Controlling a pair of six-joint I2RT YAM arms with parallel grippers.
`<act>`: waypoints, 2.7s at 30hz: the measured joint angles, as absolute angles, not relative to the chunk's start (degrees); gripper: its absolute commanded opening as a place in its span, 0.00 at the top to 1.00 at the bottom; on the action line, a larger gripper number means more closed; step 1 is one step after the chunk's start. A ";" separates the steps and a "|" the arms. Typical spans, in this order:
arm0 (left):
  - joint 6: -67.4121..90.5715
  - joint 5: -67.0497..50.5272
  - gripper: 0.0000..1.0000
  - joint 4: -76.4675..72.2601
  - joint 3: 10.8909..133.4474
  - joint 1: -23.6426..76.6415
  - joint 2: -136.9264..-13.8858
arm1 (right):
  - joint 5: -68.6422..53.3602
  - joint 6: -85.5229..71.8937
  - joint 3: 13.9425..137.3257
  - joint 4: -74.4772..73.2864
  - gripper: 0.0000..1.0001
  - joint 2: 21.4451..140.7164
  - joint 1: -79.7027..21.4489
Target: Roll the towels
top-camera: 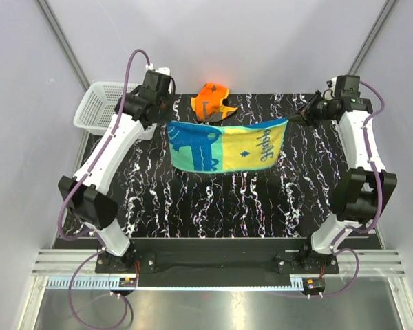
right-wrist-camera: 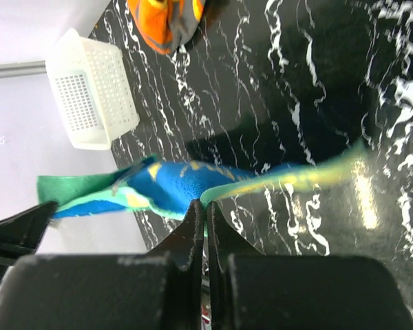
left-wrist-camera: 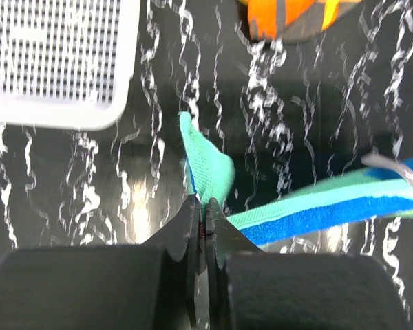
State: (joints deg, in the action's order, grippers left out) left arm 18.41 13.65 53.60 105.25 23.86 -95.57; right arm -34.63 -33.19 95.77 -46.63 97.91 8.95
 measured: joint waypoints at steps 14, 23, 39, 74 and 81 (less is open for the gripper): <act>23.49 13.87 0.96 39.13 68.27 23.83 -67.55 | -33.50 -31.79 66.76 -41.71 1.00 75.66 9.43; 36.71 9.74 0.06 37.01 32.10 25.58 -50.39 | -30.63 -36.97 35.33 -38.57 1.00 63.92 9.43; 44.91 9.45 0.01 37.52 32.23 25.89 -44.34 | -25.82 -39.70 31.88 -39.20 0.01 52.84 9.45; 64.01 10.68 0.37 41.01 22.85 25.15 -47.94 | -21.47 -35.90 39.11 -39.94 0.00 61.01 9.45; 61.87 10.68 0.70 37.45 23.22 25.19 -52.07 | -20.91 -35.92 39.11 -38.57 0.00 62.30 9.45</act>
